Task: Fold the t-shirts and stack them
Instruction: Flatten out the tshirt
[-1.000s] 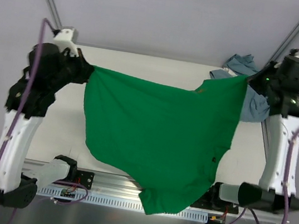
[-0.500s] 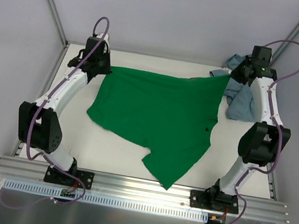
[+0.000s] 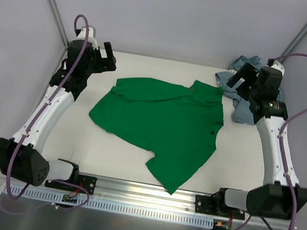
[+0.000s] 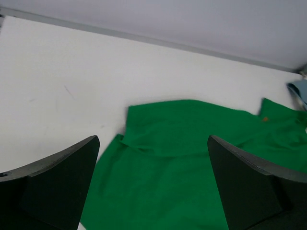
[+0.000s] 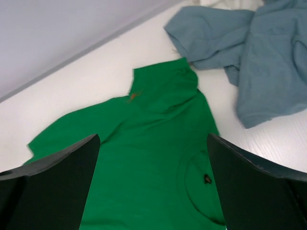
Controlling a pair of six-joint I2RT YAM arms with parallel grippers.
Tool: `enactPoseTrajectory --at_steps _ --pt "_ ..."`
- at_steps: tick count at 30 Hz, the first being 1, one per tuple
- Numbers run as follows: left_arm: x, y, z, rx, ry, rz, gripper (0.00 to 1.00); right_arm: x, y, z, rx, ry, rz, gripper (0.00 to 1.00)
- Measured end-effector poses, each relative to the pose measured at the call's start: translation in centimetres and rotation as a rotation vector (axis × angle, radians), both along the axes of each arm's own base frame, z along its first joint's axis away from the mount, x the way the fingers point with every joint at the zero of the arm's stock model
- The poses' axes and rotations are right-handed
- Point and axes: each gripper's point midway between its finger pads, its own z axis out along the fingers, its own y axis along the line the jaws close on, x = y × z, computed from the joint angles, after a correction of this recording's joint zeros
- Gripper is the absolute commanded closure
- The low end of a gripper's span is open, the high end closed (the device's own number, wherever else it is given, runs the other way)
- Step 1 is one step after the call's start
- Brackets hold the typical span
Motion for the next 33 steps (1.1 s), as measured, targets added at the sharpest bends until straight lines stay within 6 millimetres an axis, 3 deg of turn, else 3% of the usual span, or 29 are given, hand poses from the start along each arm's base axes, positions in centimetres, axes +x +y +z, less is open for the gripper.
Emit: enactPoseTrajectory --at_steps 2,5,7,11,14,17,24,27,33 --pt "-1.2 -1.2 0.7 -0.068 0.004 -0.046 0.02 -2.0 1.0 1.1 0.026 -0.039 0.035 0.0" --pt "-2.9 -3.5 -2.0 -0.173 0.084 -0.136 0.01 -4.5 3.4 -1.2 0.072 0.015 0.119 0.01" --pt "-4.3 -5.0 -6.3 -0.236 0.203 -0.184 0.01 -5.9 5.1 -4.7 0.106 0.11 0.182 0.0" --pt "-7.9 -7.2 -16.1 -0.323 0.51 -0.212 0.01 -9.2 7.6 -13.6 0.164 0.377 0.261 0.0" --pt "-10.2 -8.1 -19.9 -0.348 0.668 -0.215 0.01 -12.2 8.5 -18.0 0.189 0.524 0.288 0.0" --pt "-10.7 -8.7 -20.5 -0.356 0.696 -0.224 0.01 -14.6 9.2 -20.4 0.207 0.604 0.308 0.0" --pt "-10.3 -9.0 -20.6 -0.359 0.681 -0.232 0.01 -17.2 10.5 -23.7 0.237 0.682 0.342 0.01" --pt "-10.4 -9.0 -21.0 -0.36 0.69 -0.23 0.01 -17.8 10.8 -25.3 0.231 0.729 0.349 0.0" --pt "-10.9 -8.9 -20.5 -0.36 0.69 -0.231 0.01 -17.1 10.8 -25.4 0.242 0.717 0.309 0.0"
